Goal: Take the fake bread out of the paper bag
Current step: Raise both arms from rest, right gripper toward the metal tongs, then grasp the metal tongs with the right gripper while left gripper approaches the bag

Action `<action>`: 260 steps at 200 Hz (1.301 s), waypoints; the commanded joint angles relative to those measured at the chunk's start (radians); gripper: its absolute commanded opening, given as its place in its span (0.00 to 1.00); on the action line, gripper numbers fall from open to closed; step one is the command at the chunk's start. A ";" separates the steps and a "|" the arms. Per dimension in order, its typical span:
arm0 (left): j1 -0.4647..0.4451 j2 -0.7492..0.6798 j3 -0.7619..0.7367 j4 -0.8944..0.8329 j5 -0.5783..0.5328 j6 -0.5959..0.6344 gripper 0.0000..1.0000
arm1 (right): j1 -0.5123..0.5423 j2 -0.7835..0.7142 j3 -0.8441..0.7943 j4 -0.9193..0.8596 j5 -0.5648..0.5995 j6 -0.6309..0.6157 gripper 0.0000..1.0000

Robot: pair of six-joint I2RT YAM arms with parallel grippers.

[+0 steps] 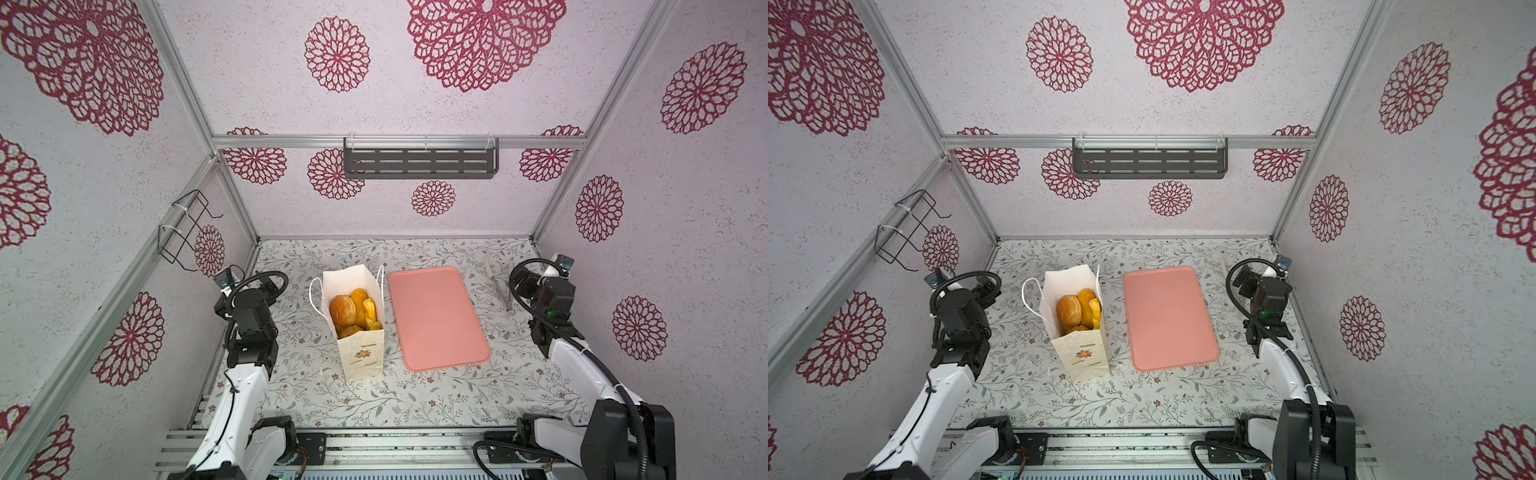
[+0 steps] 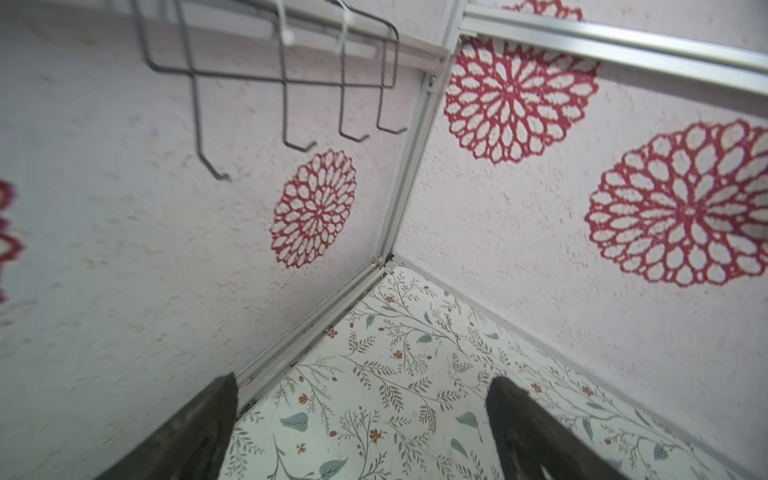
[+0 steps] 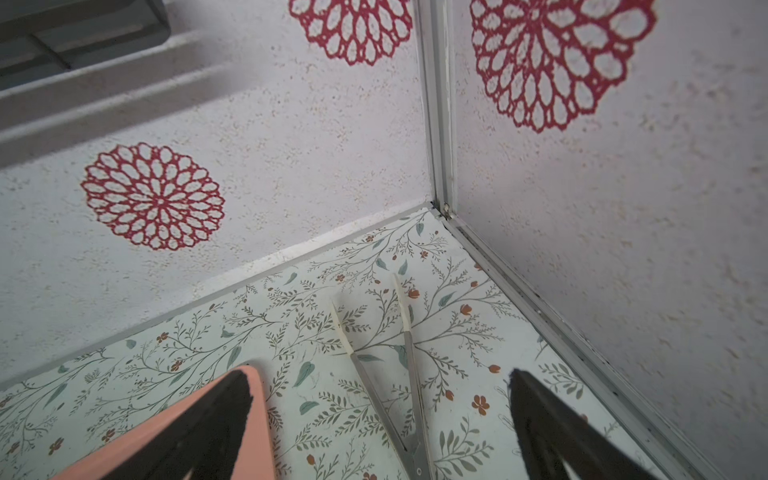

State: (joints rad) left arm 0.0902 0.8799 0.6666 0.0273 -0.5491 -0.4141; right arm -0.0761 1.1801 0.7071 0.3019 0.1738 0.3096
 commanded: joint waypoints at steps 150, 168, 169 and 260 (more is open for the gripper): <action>-0.105 -0.377 0.025 -0.687 0.423 -0.082 0.97 | -0.080 0.547 0.334 -0.360 -0.258 -0.436 0.96; -0.110 -0.388 0.025 -0.690 0.402 -0.087 0.97 | -0.080 0.610 0.391 -0.407 -0.281 -0.478 0.92; -0.109 -0.388 0.026 -0.691 0.400 -0.086 0.97 | -0.080 0.613 0.395 -0.409 -0.280 -0.480 0.92; -0.109 -0.335 0.028 -0.683 0.406 -0.089 0.97 | -0.062 0.757 0.544 -0.512 -0.255 -0.517 0.80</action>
State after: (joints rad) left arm -0.0143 0.5346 0.6807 -0.6605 -0.1463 -0.5022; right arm -0.1516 1.9137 1.2156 -0.1471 -0.0925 -0.1699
